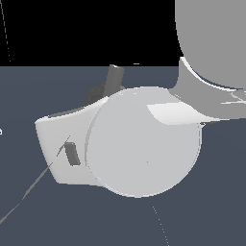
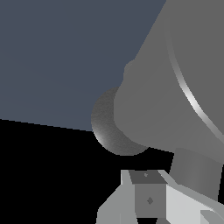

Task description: Turn on the faucet by rotating a designated handle.

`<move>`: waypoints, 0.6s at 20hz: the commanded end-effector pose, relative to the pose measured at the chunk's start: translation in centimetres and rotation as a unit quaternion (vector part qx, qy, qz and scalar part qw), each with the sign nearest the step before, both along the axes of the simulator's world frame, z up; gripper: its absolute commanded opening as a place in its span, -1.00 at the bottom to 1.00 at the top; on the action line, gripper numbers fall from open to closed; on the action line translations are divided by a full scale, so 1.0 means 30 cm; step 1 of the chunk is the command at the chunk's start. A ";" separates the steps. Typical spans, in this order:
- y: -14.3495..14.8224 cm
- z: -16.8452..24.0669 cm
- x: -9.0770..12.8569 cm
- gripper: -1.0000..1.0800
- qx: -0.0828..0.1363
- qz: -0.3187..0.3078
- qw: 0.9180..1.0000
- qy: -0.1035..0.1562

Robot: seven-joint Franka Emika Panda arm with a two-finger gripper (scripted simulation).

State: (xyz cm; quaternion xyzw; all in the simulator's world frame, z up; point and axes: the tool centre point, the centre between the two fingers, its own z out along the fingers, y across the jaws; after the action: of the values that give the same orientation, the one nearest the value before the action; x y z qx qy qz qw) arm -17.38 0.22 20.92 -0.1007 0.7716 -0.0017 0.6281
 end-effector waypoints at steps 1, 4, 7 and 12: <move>0.014 0.214 0.020 -1.00 0.062 -0.071 0.991 -0.094; 0.033 0.233 0.018 -1.00 0.063 -0.071 0.990 -0.099; -0.185 0.229 -0.106 -1.00 0.041 -0.046 0.996 -0.065; 0.040 -0.026 -0.016 -1.00 -0.008 0.008 1.000 0.013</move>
State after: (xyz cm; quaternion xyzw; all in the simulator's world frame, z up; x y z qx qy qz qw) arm -17.57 0.45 20.97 -0.1125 0.7737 -0.0029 0.6235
